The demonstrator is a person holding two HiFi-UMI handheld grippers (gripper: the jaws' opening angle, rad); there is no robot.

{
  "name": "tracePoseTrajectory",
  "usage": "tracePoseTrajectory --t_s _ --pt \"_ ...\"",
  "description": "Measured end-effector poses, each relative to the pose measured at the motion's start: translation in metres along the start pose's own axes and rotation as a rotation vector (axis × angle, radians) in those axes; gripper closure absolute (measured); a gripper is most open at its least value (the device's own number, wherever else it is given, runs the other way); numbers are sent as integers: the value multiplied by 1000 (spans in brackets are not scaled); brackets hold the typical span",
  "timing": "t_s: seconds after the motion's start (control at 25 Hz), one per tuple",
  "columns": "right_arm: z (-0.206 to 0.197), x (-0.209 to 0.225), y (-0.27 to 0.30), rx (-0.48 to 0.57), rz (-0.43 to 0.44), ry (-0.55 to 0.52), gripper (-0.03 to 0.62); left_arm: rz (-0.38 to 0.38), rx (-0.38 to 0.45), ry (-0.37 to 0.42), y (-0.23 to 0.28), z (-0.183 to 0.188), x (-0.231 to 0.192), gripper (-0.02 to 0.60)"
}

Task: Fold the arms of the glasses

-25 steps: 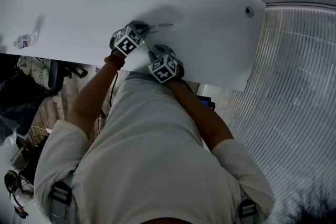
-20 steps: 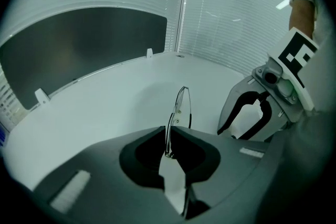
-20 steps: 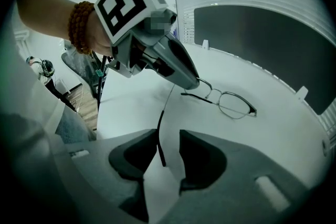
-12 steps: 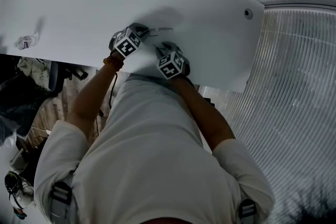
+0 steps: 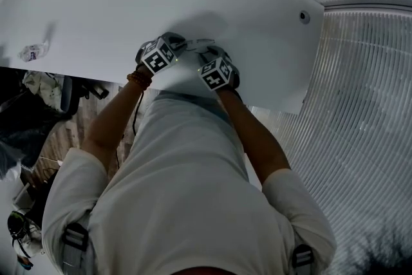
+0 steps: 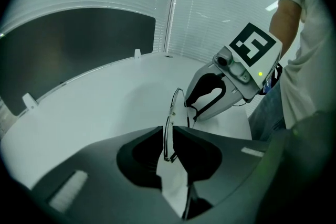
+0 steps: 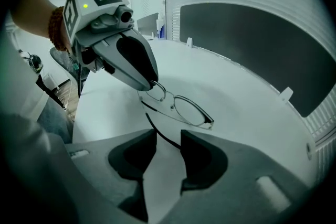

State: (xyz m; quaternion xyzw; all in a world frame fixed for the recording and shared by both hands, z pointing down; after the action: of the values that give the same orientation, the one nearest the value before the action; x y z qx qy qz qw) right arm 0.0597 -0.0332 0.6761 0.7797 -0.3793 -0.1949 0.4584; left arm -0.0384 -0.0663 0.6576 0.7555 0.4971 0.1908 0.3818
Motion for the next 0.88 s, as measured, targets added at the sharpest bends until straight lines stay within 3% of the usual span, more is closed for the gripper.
tracePoseTrajectory --t_s 0.2,0.88 --pt "-2 3 3 -2 -7 0 448 -39 18 -7 -2 2 5 483" --pt "-1 15 3 -20 -63 23 420 -69 57 15 1 6 23 471"
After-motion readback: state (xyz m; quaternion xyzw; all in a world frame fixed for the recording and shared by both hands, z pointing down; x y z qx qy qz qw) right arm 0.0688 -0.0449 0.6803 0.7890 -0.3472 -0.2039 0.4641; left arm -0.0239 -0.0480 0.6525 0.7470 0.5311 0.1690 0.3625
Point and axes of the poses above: the fingertips, and each gripper's own axes: y forward along the fingers, x to its right, z out of its top, the point moved 5 cm from there along -y, backward along the fingers, and after that the axes turned 3 degrees about z, right-handed, at the moved point
